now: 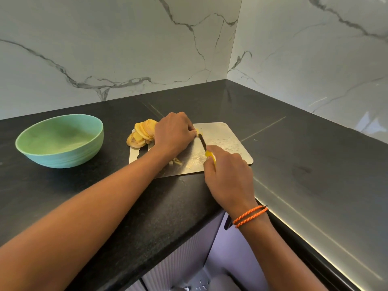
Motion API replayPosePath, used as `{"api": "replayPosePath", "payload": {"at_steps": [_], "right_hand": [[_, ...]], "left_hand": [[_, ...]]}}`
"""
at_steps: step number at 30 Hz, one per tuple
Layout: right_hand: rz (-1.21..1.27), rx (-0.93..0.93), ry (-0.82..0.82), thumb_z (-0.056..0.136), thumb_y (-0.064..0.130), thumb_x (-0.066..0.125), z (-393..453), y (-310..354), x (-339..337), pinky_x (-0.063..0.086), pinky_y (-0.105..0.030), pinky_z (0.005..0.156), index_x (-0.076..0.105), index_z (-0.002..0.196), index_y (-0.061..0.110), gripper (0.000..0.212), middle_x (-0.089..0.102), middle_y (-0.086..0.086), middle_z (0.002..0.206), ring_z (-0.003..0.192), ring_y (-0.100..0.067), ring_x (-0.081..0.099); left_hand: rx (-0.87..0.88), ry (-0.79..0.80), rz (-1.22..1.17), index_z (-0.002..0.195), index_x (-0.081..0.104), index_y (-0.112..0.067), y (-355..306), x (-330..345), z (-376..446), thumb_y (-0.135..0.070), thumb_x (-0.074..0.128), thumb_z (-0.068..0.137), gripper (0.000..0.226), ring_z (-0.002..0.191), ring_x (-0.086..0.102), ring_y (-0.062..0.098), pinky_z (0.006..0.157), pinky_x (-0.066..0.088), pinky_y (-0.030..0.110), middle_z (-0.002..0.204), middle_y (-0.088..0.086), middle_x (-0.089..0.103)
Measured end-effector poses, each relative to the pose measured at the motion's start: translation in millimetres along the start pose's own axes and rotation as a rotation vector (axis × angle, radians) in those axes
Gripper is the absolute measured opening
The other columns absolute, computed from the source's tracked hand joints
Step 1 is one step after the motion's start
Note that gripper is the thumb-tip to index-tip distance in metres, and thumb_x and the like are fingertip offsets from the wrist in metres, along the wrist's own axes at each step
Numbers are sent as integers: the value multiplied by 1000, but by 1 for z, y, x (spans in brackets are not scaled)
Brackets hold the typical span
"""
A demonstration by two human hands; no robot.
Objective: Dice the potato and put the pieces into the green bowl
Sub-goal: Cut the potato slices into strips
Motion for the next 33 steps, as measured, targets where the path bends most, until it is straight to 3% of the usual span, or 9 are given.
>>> {"api": "replayPosePath", "payload": {"at_steps": [4, 7, 9, 13, 17, 20, 26, 29, 33], "right_hand": [[-37, 64, -143, 103, 27, 45, 23, -12, -4, 47, -41, 74, 58, 140, 27, 40, 72, -14, 105, 97, -38, 64], [-89, 97, -93, 101, 24, 44, 47, -23, 3, 39, -40, 67, 59, 133, 23, 35, 70, -17, 99, 93, -42, 63], [-98, 123, -91, 101, 22, 43, 54, -28, 5, 35, -39, 66, 59, 133, 21, 36, 69, -17, 98, 92, -42, 63], [-147, 112, -110, 103, 21, 40, 52, -28, 5, 33, -36, 64, 56, 139, 18, 39, 68, -14, 94, 83, -36, 62], [-171, 113, -101, 103, 21, 39, 51, -27, 5, 32, -35, 62, 59, 127, 16, 31, 55, -8, 80, 69, -29, 45], [-165, 123, -102, 103, 21, 40, 50, -26, 6, 33, -35, 61, 60, 120, 16, 27, 49, -4, 77, 68, -28, 43], [-162, 148, -110, 102, 21, 40, 50, -26, 5, 32, -35, 61, 61, 118, 15, 27, 45, -3, 76, 69, -28, 42], [-165, 150, -105, 102, 21, 40, 49, -26, 3, 30, -35, 62, 61, 117, 14, 26, 43, -2, 76, 68, -28, 40], [-167, 149, -99, 103, 22, 40, 49, -25, 3, 30, -34, 61, 61, 116, 15, 25, 44, -2, 76, 68, -27, 40]], "left_hand": [[10, -2, -5, 102, 85, -27, -1, -1, 0, -40, 77, 95, 17, 70, 56, 9, 53, 36, 23, 100, -7, 80], [21, -14, 14, 104, 85, -25, -1, -2, 1, -33, 73, 98, 16, 74, 63, 13, 60, 49, 28, 101, -5, 80], [69, -26, 59, 110, 83, -27, -1, -5, 2, -27, 68, 100, 18, 84, 69, 20, 69, 56, 34, 109, -3, 79], [290, 18, 180, 127, 75, -37, -6, -6, 3, -20, 63, 103, 32, 106, 70, 22, 69, 46, 30, 130, -6, 72], [327, 57, 187, 124, 76, -39, -7, -4, 4, -20, 65, 103, 31, 95, 68, 20, 57, 38, 26, 124, -7, 74], [303, 53, 172, 123, 77, -38, -4, -6, 5, -20, 65, 103, 30, 85, 67, 18, 56, 42, 26, 117, -7, 77], [380, 72, 171, 130, 73, -39, -9, -8, 5, -18, 63, 103, 36, 97, 69, 17, 56, 35, 24, 124, -8, 75], [458, 100, 165, 129, 72, -45, -12, -7, 4, -18, 62, 104, 38, 98, 67, 13, 55, 40, 22, 125, -12, 72], [471, 81, 178, 127, 73, -46, -8, -9, 5, -25, 61, 105, 33, 98, 64, 11, 53, 31, 20, 125, -14, 71]]}}
Point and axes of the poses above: each hand's wrist, its own z-axis towards the middle knuckle, its own x-axis out of the palm, y = z × x, the point moved 3 cm from there along z, towards the middle knuckle
